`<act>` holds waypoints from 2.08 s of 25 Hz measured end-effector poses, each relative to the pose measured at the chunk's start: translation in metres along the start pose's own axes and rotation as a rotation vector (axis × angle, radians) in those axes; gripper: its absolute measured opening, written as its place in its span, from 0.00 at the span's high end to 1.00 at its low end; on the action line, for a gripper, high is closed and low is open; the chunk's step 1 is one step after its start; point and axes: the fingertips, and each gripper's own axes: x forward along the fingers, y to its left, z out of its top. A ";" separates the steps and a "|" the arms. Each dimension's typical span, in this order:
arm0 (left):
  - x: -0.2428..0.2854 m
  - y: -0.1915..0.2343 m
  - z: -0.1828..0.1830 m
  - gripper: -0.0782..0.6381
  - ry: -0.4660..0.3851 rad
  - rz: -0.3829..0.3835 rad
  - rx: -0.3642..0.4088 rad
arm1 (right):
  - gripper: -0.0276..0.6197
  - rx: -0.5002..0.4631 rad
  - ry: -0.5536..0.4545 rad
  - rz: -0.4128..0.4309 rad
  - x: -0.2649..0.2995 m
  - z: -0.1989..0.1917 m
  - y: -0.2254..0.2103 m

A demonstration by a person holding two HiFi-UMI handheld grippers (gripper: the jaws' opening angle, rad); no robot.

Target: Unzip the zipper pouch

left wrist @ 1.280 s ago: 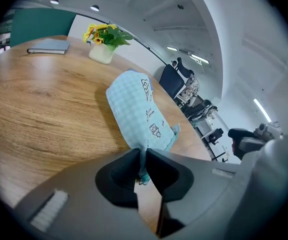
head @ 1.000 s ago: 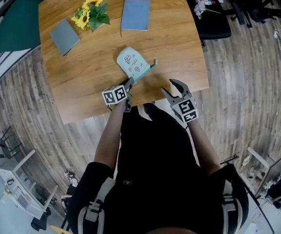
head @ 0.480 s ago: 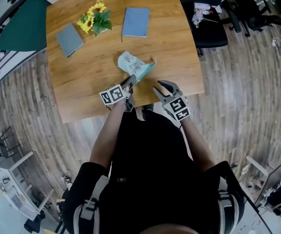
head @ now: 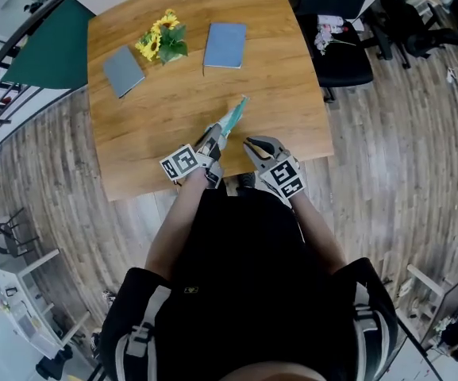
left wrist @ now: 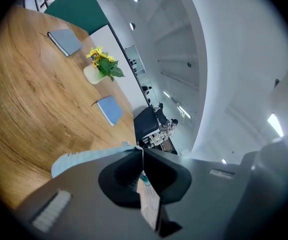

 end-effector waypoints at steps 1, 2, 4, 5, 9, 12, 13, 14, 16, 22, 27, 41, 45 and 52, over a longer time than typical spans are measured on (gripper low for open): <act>-0.004 -0.005 -0.001 0.89 -0.006 -0.005 -0.006 | 0.89 -0.004 -0.002 0.007 0.001 0.002 0.002; -0.007 -0.009 -0.002 0.89 -0.012 -0.012 -0.011 | 0.89 -0.011 -0.011 0.016 0.002 0.005 0.004; -0.014 -0.019 -0.003 0.89 -0.025 -0.025 -0.018 | 0.89 -0.028 -0.043 0.035 0.007 0.013 0.009; -0.017 -0.024 -0.003 0.89 -0.033 -0.032 -0.020 | 0.89 -0.036 -0.054 0.046 0.009 0.016 0.013; -0.025 -0.043 0.000 0.89 -0.077 -0.054 -0.037 | 0.87 -0.065 -0.083 0.097 0.014 0.029 0.026; -0.028 -0.056 0.011 0.88 -0.113 -0.066 -0.017 | 0.83 -0.097 -0.104 0.123 0.018 0.039 0.034; -0.028 -0.060 0.015 0.89 -0.123 -0.071 -0.009 | 0.82 -0.110 -0.113 0.121 0.019 0.044 0.035; -0.029 -0.064 0.019 0.89 -0.132 -0.077 -0.003 | 0.82 -0.123 -0.124 0.114 0.019 0.048 0.035; -0.030 -0.071 0.025 0.88 -0.148 -0.088 0.004 | 0.81 -0.146 -0.144 0.096 0.020 0.057 0.034; -0.034 -0.083 0.027 0.88 -0.172 -0.105 0.008 | 0.85 -0.197 -0.180 0.040 0.014 0.070 0.030; -0.035 -0.084 0.030 0.88 -0.184 -0.106 0.012 | 0.90 -0.193 -0.189 0.032 0.011 0.070 0.031; -0.041 -0.081 0.025 0.88 -0.171 -0.099 0.026 | 0.94 -0.174 -0.214 -0.008 0.004 0.069 0.028; -0.041 -0.081 0.023 0.88 -0.172 -0.099 0.023 | 0.94 -0.167 -0.216 -0.013 0.003 0.067 0.027; -0.041 -0.080 0.018 0.88 -0.160 -0.082 0.021 | 0.94 -0.169 -0.212 -0.008 0.006 0.068 0.026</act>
